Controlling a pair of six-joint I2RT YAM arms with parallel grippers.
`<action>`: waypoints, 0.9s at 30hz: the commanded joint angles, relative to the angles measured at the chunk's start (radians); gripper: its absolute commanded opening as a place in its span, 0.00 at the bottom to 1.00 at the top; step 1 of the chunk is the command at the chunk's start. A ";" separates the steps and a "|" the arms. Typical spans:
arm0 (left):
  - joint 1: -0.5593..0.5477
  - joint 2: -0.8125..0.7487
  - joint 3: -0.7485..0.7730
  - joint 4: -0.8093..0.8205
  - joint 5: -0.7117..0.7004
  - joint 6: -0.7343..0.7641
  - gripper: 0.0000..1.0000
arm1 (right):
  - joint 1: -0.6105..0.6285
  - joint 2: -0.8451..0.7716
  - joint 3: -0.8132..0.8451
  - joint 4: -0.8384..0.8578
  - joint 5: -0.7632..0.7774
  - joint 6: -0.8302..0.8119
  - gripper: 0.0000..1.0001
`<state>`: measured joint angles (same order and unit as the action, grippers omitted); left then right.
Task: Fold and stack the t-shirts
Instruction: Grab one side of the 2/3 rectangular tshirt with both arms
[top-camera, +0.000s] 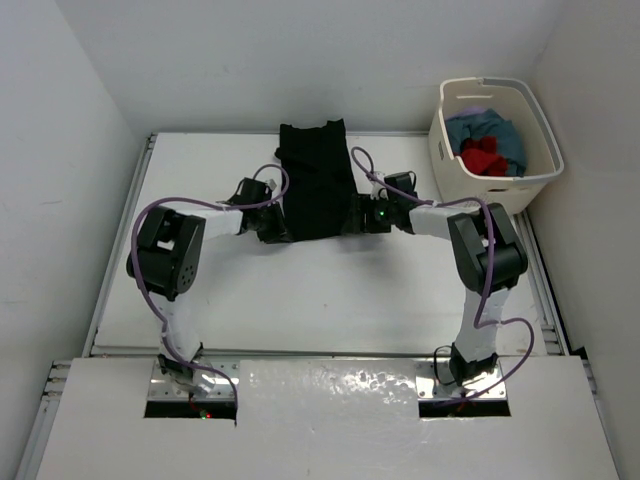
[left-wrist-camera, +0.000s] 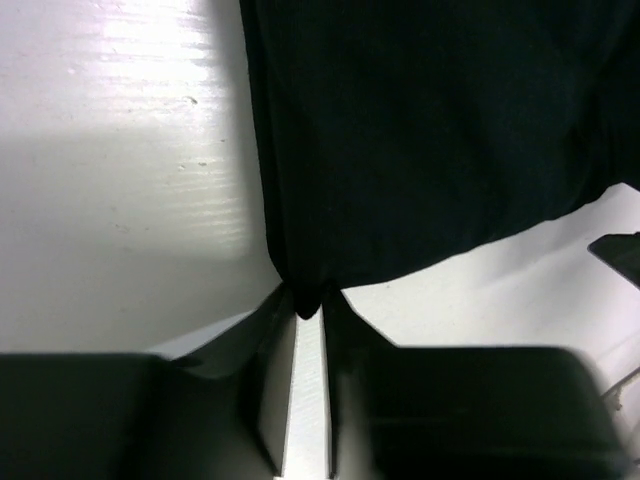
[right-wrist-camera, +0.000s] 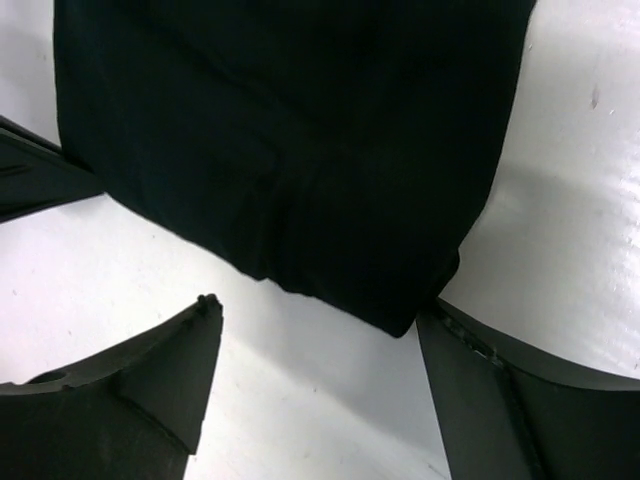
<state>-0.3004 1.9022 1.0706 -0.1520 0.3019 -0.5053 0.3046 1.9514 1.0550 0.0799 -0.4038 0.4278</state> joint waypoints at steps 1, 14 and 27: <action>0.001 0.040 0.014 -0.004 -0.023 0.021 0.10 | -0.022 0.050 -0.003 0.015 0.008 0.015 0.76; 0.001 0.004 -0.035 0.051 -0.029 0.013 0.00 | -0.081 0.064 -0.056 0.090 -0.085 0.041 0.50; 0.000 -0.121 -0.121 0.109 0.009 -0.016 0.00 | -0.081 -0.017 -0.091 0.046 -0.135 0.009 0.00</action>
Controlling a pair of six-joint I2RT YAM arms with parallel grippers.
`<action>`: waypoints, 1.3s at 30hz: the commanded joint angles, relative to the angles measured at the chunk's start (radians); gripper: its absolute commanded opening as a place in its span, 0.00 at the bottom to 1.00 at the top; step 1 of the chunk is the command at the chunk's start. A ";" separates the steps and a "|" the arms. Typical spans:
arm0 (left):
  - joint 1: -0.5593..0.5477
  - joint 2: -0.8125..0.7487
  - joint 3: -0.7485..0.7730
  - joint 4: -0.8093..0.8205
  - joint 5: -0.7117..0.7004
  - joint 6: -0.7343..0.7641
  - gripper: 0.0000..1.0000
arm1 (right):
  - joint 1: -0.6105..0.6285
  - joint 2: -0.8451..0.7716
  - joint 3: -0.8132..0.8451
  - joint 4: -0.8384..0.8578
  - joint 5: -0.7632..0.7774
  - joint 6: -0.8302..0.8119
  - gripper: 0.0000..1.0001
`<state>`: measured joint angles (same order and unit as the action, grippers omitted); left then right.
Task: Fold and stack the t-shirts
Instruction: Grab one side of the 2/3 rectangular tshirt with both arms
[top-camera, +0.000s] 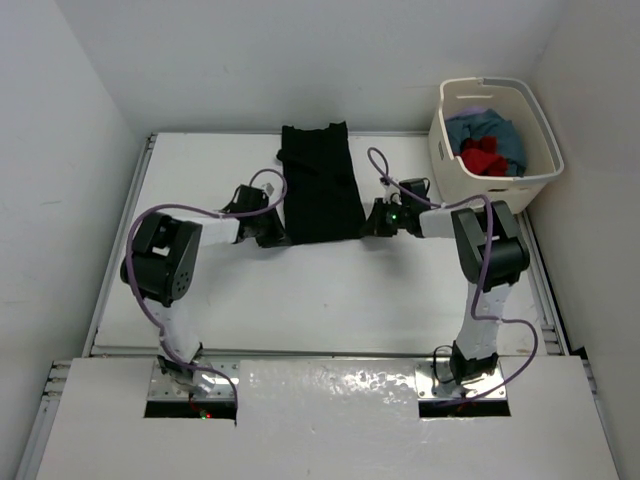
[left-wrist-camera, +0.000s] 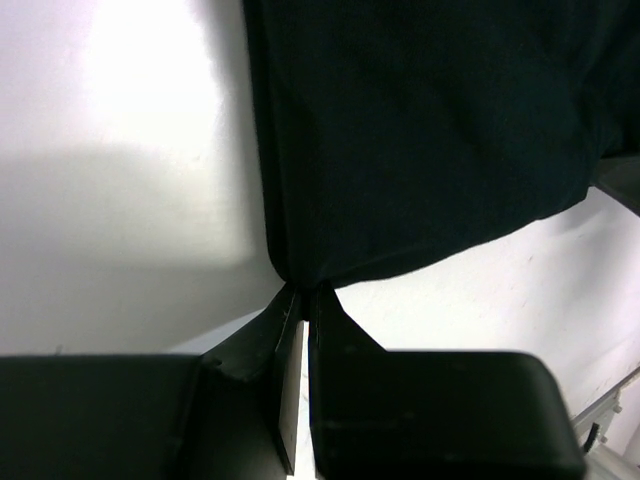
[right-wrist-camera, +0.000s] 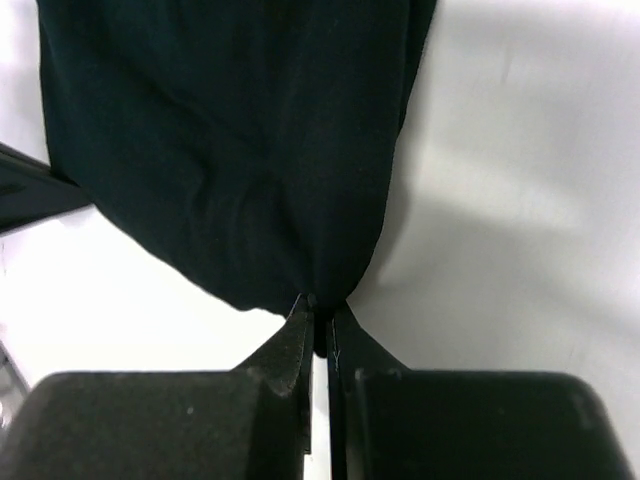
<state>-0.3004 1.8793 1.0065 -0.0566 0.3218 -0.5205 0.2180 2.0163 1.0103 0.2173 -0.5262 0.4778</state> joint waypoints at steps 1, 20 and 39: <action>-0.002 -0.124 -0.075 0.008 -0.004 -0.001 0.00 | 0.006 -0.112 -0.064 -0.101 -0.012 -0.044 0.00; -0.146 -0.730 -0.113 -0.480 0.046 -0.107 0.00 | 0.027 -0.743 -0.107 -0.973 -0.017 -0.169 0.00; -0.040 -0.491 0.165 -0.246 -0.129 -0.021 0.00 | -0.002 -0.343 0.478 -0.963 -0.031 -0.220 0.00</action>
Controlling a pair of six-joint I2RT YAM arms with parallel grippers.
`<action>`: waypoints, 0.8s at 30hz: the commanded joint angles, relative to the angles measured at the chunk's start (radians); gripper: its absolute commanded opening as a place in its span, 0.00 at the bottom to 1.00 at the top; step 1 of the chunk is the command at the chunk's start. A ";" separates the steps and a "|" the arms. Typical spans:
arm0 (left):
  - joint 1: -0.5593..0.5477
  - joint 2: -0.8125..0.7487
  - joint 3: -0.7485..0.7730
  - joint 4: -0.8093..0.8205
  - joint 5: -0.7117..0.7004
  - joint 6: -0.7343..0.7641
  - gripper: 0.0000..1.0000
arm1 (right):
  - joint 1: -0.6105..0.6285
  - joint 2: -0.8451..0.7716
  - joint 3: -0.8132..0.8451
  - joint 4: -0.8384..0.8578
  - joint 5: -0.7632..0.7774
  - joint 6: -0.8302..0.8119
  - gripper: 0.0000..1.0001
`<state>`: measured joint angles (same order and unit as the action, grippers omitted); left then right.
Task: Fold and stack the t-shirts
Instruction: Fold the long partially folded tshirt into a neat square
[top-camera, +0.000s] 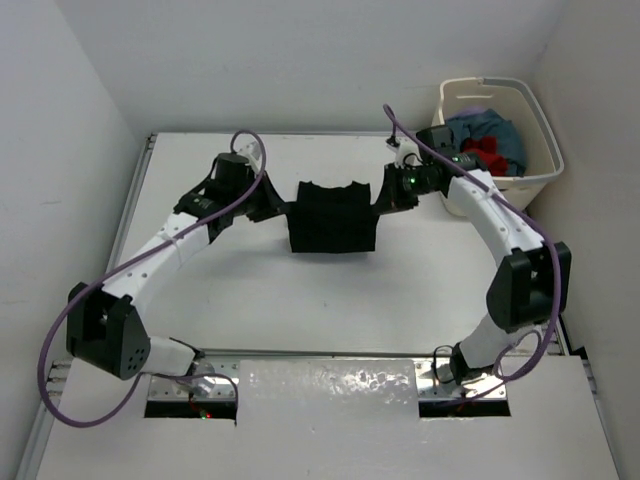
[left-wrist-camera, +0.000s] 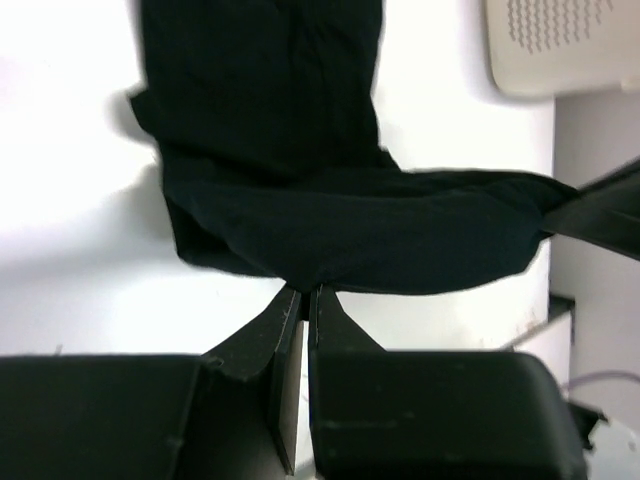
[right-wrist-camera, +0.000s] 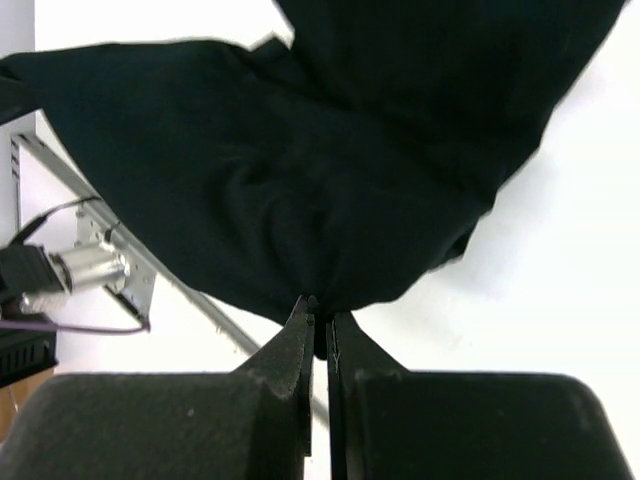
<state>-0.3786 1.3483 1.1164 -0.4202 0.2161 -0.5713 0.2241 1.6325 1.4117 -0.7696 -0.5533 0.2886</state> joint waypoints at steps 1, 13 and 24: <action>0.043 0.060 0.065 0.136 -0.026 0.034 0.00 | -0.008 0.056 0.102 0.032 0.003 -0.029 0.00; 0.083 0.414 0.361 0.176 -0.043 0.125 0.00 | -0.071 0.334 0.355 0.092 -0.006 -0.003 0.00; 0.118 0.754 0.618 0.186 -0.007 0.134 0.00 | -0.080 0.608 0.515 0.286 0.029 0.018 0.00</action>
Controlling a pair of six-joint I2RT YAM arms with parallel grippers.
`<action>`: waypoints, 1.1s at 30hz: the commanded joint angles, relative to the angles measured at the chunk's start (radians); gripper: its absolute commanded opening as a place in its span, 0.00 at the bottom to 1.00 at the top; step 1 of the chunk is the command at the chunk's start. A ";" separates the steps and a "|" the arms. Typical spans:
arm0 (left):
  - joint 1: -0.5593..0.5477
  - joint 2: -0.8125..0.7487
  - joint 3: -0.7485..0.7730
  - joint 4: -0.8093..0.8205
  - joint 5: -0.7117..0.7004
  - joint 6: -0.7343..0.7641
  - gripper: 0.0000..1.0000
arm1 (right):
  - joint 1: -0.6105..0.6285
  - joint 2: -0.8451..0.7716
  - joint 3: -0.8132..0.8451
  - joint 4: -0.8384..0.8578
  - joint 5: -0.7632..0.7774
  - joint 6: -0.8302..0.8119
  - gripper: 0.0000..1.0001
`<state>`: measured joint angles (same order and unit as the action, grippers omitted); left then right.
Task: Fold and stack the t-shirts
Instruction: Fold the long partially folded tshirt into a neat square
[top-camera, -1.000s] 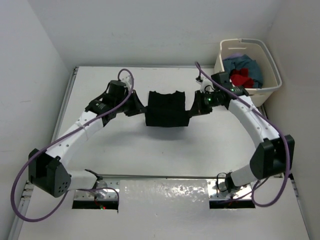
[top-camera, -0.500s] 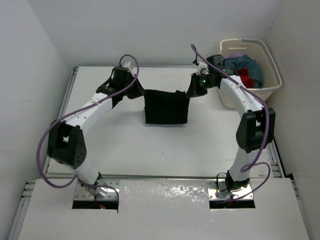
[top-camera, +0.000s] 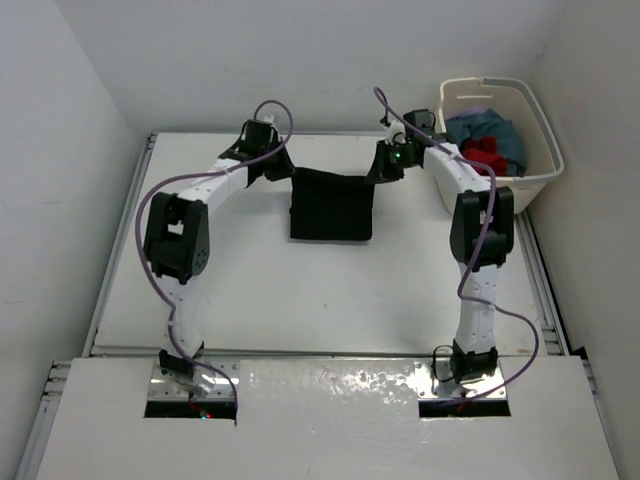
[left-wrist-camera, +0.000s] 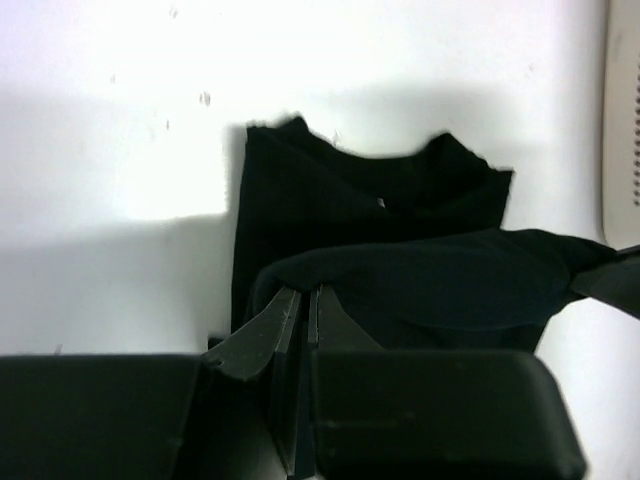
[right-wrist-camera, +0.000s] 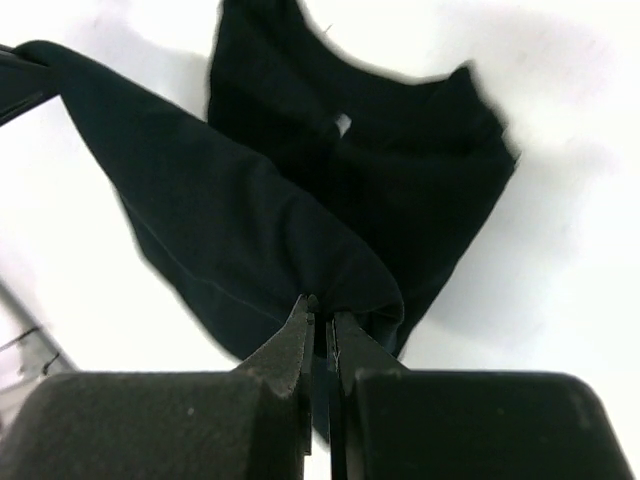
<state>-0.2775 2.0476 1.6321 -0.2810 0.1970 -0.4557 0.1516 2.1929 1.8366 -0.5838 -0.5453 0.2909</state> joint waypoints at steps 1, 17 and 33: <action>0.021 0.083 0.133 0.028 0.022 0.017 0.00 | -0.009 0.071 0.107 0.096 0.030 0.019 0.00; 0.041 0.338 0.446 0.006 0.117 -0.006 0.44 | -0.014 0.206 0.230 0.275 0.108 0.136 0.70; -0.023 0.146 0.282 0.026 0.123 -0.009 1.00 | 0.072 -0.078 -0.088 0.384 -0.059 0.169 0.99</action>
<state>-0.2722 2.2036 1.9148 -0.2985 0.2863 -0.4641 0.1883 2.1113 1.7748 -0.2882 -0.5541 0.4236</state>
